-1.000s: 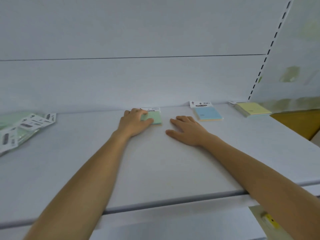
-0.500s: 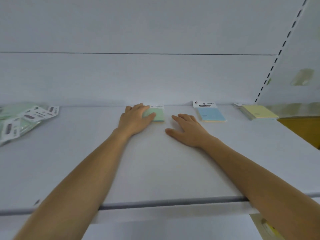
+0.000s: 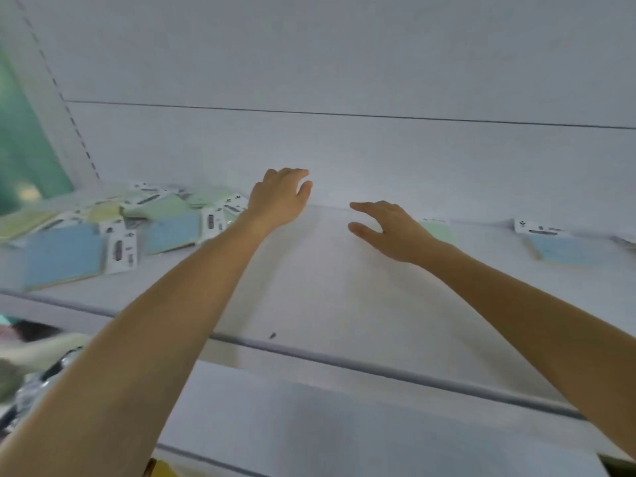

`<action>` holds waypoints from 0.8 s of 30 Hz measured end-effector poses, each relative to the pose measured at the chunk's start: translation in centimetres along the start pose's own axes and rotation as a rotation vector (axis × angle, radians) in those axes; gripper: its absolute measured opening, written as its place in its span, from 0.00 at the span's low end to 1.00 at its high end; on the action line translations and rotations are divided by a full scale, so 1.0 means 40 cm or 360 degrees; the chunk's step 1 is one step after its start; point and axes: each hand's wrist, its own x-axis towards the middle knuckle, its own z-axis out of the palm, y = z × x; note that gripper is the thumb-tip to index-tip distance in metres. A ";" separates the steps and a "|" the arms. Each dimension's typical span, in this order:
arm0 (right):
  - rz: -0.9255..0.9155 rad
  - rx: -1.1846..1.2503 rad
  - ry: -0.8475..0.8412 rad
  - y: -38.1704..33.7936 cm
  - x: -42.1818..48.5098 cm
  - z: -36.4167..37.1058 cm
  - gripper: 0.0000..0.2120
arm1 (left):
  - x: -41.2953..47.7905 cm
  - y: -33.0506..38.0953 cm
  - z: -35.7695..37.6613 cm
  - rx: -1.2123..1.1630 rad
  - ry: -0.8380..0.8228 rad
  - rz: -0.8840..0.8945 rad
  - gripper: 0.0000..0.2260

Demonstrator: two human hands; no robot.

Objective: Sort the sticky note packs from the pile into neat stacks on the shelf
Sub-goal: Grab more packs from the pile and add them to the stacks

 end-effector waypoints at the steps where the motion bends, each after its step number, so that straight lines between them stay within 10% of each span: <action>1: -0.0020 0.0021 0.0001 -0.046 0.030 0.025 0.23 | -0.004 -0.057 -0.023 0.0015 -0.0007 -0.0015 0.19; 9: 0.0225 0.0241 0.0041 -0.365 0.238 0.206 0.21 | -0.025 -0.494 -0.164 0.0098 -0.0107 -0.0109 0.18; 13: 0.0534 0.0158 -0.0038 -0.474 0.305 0.255 0.35 | 0.027 -0.652 -0.205 0.0048 -0.0240 -0.0038 0.17; 24: 0.0694 0.0890 -0.0090 -0.469 0.278 0.258 0.35 | 0.069 -0.657 -0.167 0.0247 -0.0730 0.0137 0.25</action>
